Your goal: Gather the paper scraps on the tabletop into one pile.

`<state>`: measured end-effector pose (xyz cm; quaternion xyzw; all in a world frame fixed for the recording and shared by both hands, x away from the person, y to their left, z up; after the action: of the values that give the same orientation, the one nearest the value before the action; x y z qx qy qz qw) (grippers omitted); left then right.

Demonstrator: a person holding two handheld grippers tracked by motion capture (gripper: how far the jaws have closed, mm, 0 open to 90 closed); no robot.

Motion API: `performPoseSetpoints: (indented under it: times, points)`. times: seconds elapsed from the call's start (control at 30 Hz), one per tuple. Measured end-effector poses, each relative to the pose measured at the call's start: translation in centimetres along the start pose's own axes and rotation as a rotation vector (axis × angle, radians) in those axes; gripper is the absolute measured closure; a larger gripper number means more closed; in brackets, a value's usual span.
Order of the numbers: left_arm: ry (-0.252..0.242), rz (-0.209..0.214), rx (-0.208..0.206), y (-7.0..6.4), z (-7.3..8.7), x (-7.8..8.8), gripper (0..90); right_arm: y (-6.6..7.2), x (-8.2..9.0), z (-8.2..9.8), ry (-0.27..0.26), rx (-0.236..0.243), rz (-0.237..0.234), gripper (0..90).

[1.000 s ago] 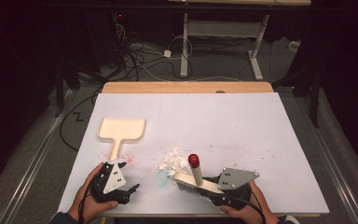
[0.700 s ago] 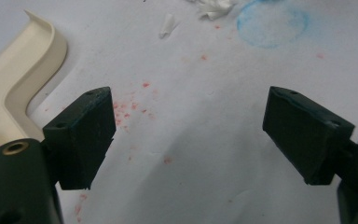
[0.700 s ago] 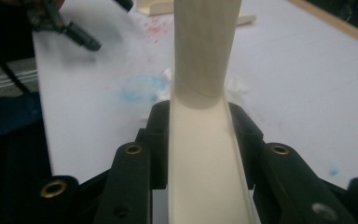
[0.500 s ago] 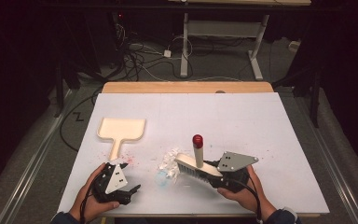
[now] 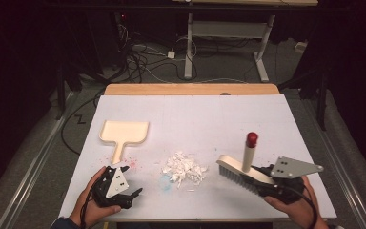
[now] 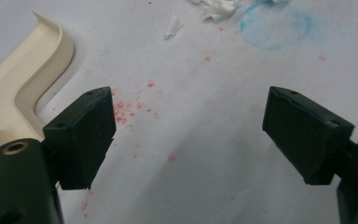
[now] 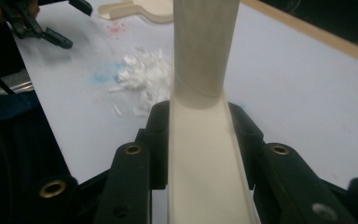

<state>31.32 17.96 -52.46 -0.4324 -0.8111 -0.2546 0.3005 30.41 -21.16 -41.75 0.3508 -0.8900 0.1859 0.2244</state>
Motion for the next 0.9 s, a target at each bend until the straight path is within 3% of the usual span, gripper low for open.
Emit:
performPoseSetpoints:
  times: [0.17, 0.3, 0.43, 0.6, 0.73, 0.9]
  points:
    - [0.001, -0.004, 0.004, 0.1, 0.0, 0.0, 16.1, -2.2, 2.1, 2.5, 0.051, -0.077, 0.022, 68.0]
    - [0.003, 0.004, 0.012, 0.0, 0.0, -0.1, 16.1, -3.1, 2.9, 4.2, 0.105, -0.134, -0.031, 68.0]
    - [0.008, 0.005, 0.003, 0.0, 0.0, -0.2, 16.1, -3.8, 2.3, 5.4, 0.179, -0.190, -0.103, 68.0]
    - [0.013, 0.016, 0.006, -0.1, 0.0, -0.6, 16.1, -5.5, 0.6, 5.9, 0.281, -0.199, -0.198, 67.6]
    - [-0.006, 0.019, -0.008, -0.4, -0.5, -0.5, 16.9, -7.6, -1.4, 5.8, 0.338, -0.188, -0.206, 64.6]
    - [0.004, 0.019, -0.015, -0.6, -0.5, -0.8, 16.9, -9.6, -4.0, 5.0, 0.425, -0.078, -0.157, 52.6]
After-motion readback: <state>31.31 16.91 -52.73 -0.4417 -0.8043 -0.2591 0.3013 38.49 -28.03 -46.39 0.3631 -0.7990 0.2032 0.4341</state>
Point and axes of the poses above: each handheld gripper's, and its own axes: x roughly backward along the jaws, z roughly out of its underside, y roughly to its left, the point moved 7 cm from there along -x, roughly forward along the jaws, and after that the axes turned 10 degrees about z, right-handed, at the moved point
